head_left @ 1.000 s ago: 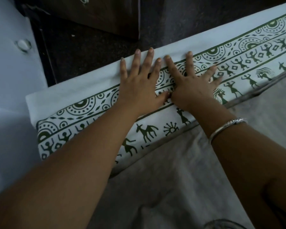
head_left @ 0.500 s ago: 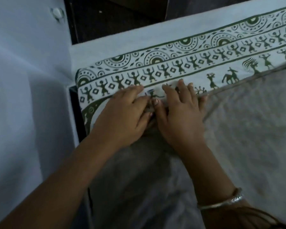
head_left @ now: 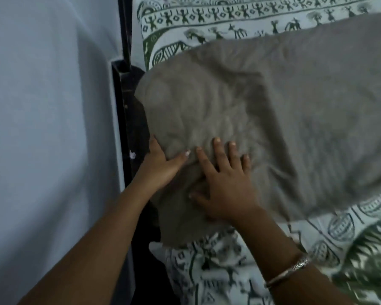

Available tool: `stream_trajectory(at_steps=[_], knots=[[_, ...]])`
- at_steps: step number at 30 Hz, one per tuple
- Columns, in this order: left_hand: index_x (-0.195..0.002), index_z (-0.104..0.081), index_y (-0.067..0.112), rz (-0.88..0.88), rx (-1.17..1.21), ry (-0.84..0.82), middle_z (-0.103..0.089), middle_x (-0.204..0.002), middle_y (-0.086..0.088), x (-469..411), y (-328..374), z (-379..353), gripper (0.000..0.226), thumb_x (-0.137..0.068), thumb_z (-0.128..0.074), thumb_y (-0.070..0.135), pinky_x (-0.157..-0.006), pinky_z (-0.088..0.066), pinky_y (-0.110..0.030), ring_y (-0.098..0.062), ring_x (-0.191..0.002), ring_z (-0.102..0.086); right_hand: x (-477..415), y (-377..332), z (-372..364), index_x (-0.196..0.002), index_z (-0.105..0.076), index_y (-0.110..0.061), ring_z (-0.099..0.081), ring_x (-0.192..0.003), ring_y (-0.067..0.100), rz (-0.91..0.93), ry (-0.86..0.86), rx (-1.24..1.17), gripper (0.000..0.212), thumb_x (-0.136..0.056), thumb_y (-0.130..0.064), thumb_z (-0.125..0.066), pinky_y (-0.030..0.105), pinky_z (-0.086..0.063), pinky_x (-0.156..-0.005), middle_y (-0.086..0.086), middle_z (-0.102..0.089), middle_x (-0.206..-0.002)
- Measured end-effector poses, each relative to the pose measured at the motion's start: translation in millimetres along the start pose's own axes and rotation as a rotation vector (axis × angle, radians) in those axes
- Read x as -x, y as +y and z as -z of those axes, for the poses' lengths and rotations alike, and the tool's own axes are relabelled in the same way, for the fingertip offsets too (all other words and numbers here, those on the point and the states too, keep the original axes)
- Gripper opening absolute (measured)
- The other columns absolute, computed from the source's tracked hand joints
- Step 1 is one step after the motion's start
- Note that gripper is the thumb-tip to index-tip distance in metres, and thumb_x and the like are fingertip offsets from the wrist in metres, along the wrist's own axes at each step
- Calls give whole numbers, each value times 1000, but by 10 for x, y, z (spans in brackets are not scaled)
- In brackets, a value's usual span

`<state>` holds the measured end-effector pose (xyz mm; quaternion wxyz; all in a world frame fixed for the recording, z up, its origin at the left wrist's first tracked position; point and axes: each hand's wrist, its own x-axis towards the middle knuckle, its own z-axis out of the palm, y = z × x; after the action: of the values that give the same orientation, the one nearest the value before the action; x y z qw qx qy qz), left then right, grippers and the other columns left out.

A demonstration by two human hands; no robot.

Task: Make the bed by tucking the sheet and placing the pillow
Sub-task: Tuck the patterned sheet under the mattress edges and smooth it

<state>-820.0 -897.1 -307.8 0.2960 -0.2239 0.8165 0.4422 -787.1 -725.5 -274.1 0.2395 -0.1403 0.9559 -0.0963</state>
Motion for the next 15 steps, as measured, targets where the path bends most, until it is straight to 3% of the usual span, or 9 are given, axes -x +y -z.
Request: stream_trajectory(at_steps=[3, 6, 10, 12, 15], knots=[[-148, -8, 29, 115, 141, -18, -43, -142, -3, 392, -283, -254, 102, -71, -62, 69, -94, -48, -40, -27, -118, -53, 355, -102, -172, -147, 15, -36, 18, -140, 45, 51, -71, 115, 114, -68, -76, -56, 68, 1, -108, 11, 24, -155], [-140, -29, 18, 175, 276, 96, -53, -125, -1, 582, -439, -273, 93, -68, -73, 59, -81, -52, -34, -23, -103, -58, 442, -175, -212, -145, 14, -41, 18, -137, 50, 72, -88, 139, 118, -61, -80, -59, 74, 0, -104, 14, 27, -153], [-109, -61, 4, 200, 545, 149, -68, -99, -10, 706, -372, -90, 45, -71, -81, 21, -68, -54, -30, -23, -83, -67, 503, -296, -251, -144, 20, -39, 18, -137, 51, 84, -96, 198, 130, -55, -79, -65, 76, -2, -102, 14, 27, -153], [-95, -64, 8, 149, 610, 129, -70, -84, -6, 799, -247, -42, 26, -73, -78, 12, -58, -53, -27, -21, -71, -69, 582, -376, -296, -145, 23, -33, 8, -140, 48, 78, -44, 193, 131, -60, -69, -70, 72, -6, -105, 14, 18, -156], [-80, -69, 15, 26, 699, 22, -73, -75, -3, 964, -41, -63, 7, -76, -74, 13, -59, -57, -32, -19, -71, -71, 694, -473, -327, -151, 5, -22, -28, -137, 36, -10, 201, 46, 104, -77, -40, -65, 57, -28, -103, 11, -18, -156]])
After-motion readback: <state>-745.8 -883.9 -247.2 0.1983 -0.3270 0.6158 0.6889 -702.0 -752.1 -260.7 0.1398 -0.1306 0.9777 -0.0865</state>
